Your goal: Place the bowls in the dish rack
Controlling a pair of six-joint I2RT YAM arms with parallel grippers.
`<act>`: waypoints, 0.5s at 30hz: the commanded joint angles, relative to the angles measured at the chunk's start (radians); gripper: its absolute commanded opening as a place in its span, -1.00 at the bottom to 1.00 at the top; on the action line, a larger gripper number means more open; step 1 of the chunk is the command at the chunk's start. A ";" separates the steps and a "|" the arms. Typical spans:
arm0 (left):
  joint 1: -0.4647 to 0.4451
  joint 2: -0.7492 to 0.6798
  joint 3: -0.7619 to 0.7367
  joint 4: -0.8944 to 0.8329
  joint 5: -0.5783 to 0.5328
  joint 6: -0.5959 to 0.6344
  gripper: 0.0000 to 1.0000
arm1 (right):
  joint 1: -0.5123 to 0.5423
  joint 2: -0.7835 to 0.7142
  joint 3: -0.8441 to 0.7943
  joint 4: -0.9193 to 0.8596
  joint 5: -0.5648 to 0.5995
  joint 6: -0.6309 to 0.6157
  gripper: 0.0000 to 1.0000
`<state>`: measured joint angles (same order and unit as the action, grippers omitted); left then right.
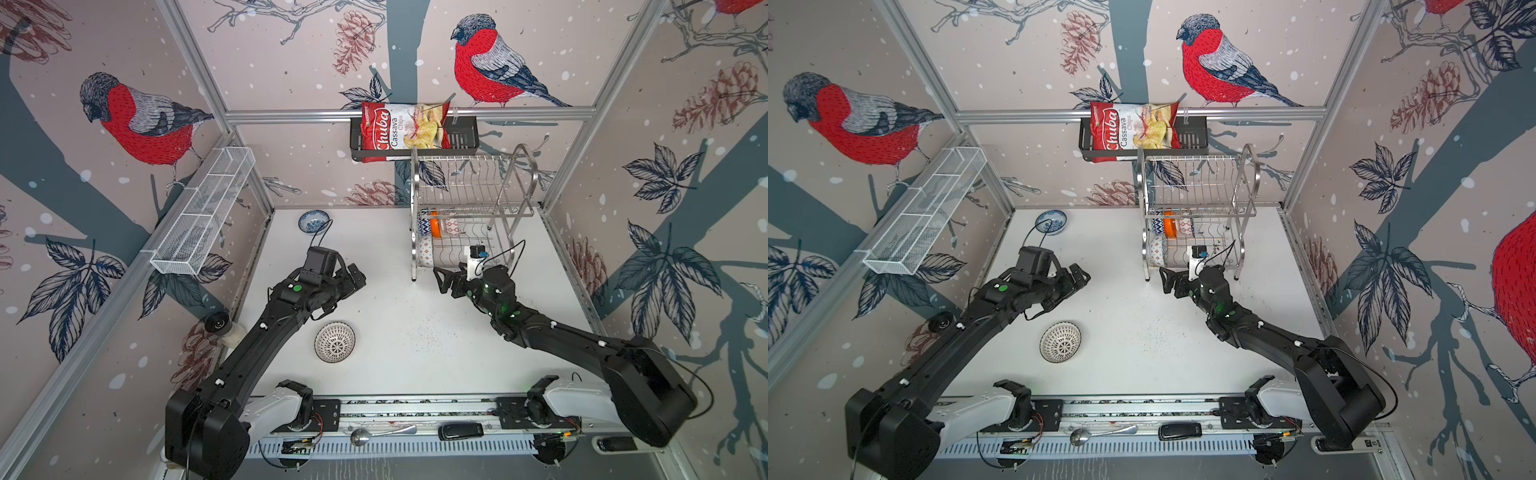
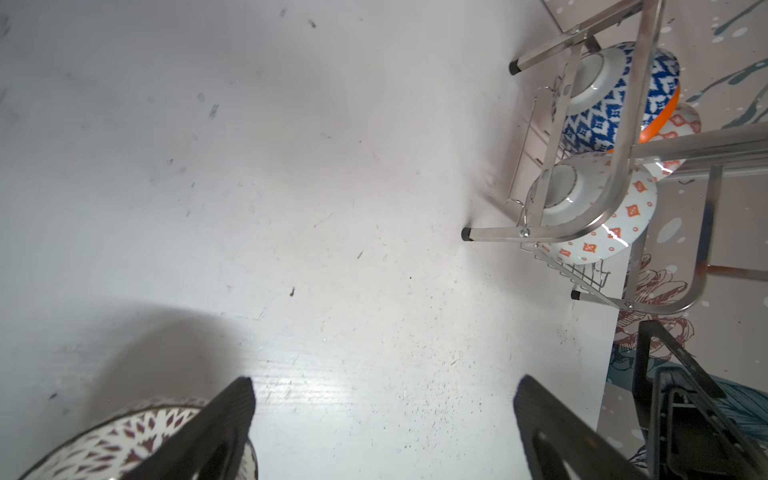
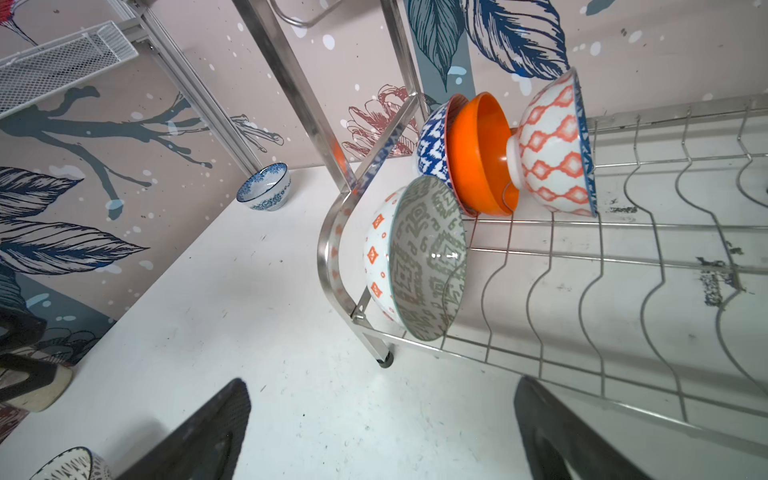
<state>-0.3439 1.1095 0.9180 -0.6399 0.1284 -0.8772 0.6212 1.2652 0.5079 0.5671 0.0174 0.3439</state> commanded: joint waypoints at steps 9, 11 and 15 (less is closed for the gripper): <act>-0.005 -0.041 -0.141 -0.120 -0.041 -0.111 0.95 | 0.012 0.015 0.001 0.042 0.048 0.003 0.99; -0.006 -0.040 -0.155 -0.121 -0.036 -0.115 0.95 | 0.011 0.022 0.004 0.047 0.049 0.007 0.99; -0.016 -0.029 -0.210 -0.078 -0.002 -0.122 0.95 | 0.012 0.035 0.010 0.052 0.047 0.010 0.99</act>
<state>-0.3546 1.0740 0.7284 -0.7406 0.1055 -0.9874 0.6323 1.2953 0.5087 0.5751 0.0509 0.3447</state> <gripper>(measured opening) 0.976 0.995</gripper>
